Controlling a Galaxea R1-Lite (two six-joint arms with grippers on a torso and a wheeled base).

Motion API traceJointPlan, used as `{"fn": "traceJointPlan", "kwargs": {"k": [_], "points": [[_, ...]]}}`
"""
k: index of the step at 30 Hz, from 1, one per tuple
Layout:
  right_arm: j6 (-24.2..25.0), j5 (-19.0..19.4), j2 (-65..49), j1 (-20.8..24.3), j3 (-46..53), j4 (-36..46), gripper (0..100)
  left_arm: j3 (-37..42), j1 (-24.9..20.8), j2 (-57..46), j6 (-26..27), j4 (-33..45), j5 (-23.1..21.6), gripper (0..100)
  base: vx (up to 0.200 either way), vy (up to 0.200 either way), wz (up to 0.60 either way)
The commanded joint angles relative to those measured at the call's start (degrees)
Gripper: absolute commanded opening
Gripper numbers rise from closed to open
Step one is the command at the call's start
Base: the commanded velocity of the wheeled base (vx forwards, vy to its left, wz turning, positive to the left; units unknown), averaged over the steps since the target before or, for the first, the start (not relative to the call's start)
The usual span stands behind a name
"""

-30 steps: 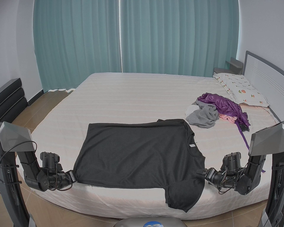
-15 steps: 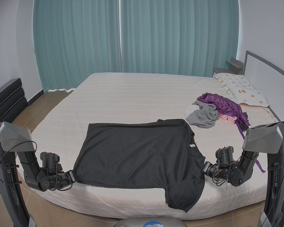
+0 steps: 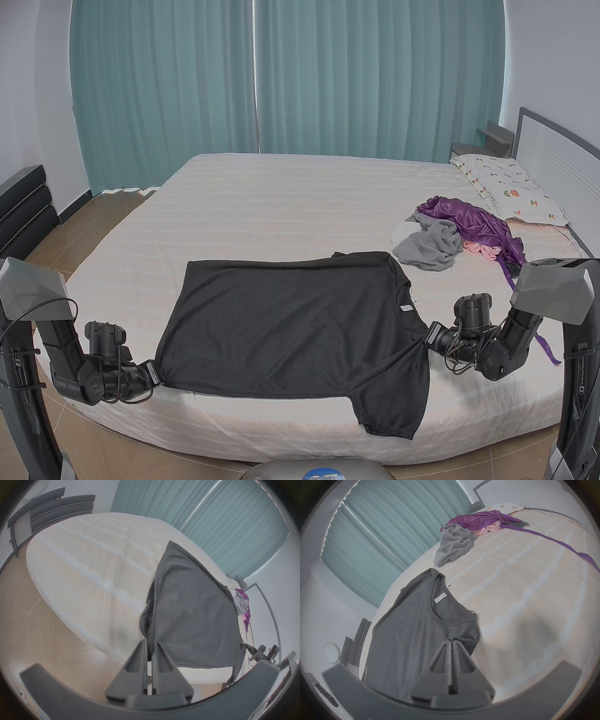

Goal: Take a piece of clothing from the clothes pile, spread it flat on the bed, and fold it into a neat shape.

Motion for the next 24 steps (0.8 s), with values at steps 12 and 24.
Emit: {"fn": "traceJointPlan", "kwargs": {"k": [12, 24], "points": [[0.1, 2.7, -1.3, -1.3, -0.5, 0.5, 100, 0.0, 0.0, 0.0, -0.1, 0.0, 0.0, 0, 0.000, 0.000, 0.00], [-9.5, 14.9, -4.9, -2.1, 19.2, -9.0, 100, 0.0, 0.1, -0.1, -0.2, 0.0, -0.2, 0, 0.000, 0.000, 0.00]]}}
